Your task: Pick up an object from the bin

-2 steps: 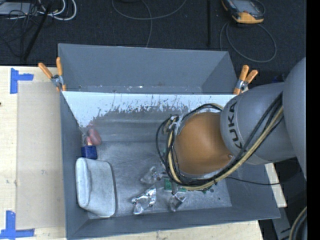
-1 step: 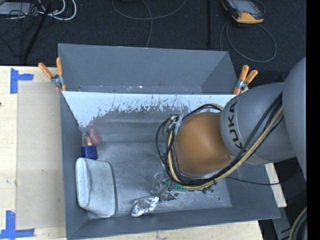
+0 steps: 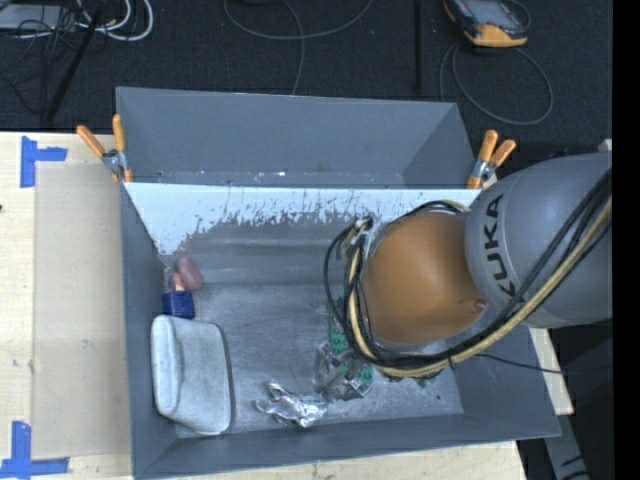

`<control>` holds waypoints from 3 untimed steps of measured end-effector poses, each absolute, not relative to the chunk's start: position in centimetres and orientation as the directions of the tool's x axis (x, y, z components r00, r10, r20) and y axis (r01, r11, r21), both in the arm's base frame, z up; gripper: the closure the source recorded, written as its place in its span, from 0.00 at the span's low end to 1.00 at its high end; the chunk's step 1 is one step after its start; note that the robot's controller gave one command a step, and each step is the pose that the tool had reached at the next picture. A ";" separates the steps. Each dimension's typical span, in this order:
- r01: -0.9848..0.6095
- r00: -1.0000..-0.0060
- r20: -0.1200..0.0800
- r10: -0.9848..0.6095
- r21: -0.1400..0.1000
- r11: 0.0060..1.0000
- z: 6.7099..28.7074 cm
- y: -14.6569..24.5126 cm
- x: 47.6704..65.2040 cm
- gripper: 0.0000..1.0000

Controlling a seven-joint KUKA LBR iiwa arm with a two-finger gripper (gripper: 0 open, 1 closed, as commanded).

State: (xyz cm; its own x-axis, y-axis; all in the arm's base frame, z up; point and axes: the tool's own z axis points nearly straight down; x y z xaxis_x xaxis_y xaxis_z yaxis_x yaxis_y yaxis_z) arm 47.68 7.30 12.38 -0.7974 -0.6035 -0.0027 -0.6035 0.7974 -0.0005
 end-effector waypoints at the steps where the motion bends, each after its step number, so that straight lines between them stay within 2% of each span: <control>1: -0.602 -0.799 0.001 -0.602 0.002 0.799 12.1 7.3 47.6 0.00; 2: -0.505 -0.863 -0.025 -0.505 -0.010 0.863 7.8 11.5 47.7 0.00; 3: -0.502 -0.865 -0.005 -0.502 0.000 0.865 7.6 11.6 47.1 1.00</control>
Offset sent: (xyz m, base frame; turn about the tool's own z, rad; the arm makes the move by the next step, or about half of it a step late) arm 0.0000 0.0000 0.0000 0.0000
